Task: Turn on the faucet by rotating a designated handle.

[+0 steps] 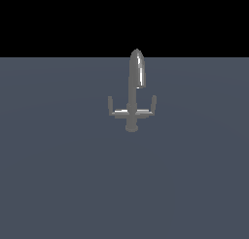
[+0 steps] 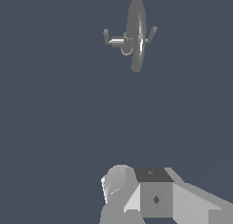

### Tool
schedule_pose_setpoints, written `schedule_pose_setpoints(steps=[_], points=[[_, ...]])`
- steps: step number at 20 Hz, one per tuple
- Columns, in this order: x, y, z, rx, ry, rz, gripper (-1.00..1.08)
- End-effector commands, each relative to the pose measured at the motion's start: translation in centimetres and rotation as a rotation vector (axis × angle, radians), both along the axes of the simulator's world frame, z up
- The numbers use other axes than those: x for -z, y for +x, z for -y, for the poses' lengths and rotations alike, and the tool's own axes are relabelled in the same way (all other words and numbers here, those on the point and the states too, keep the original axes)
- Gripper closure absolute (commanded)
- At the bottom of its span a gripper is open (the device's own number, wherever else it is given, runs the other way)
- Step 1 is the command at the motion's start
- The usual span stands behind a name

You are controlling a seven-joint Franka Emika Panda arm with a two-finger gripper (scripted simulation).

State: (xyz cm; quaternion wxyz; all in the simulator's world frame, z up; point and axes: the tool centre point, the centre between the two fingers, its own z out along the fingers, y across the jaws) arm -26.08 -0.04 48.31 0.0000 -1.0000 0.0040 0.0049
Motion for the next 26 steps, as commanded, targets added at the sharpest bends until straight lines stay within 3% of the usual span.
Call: schedule_pose_setpoints(steps=[1,12,26], points=[[0.0,0.0,0.0,0.000,0.000,0.000,1.08],[-1.3,0.2,-1.3,-0.042,0.034,0.030,1.08],[-0.8,1.6,-0.8,-0.164,-0.009,-0.010,1.08]])
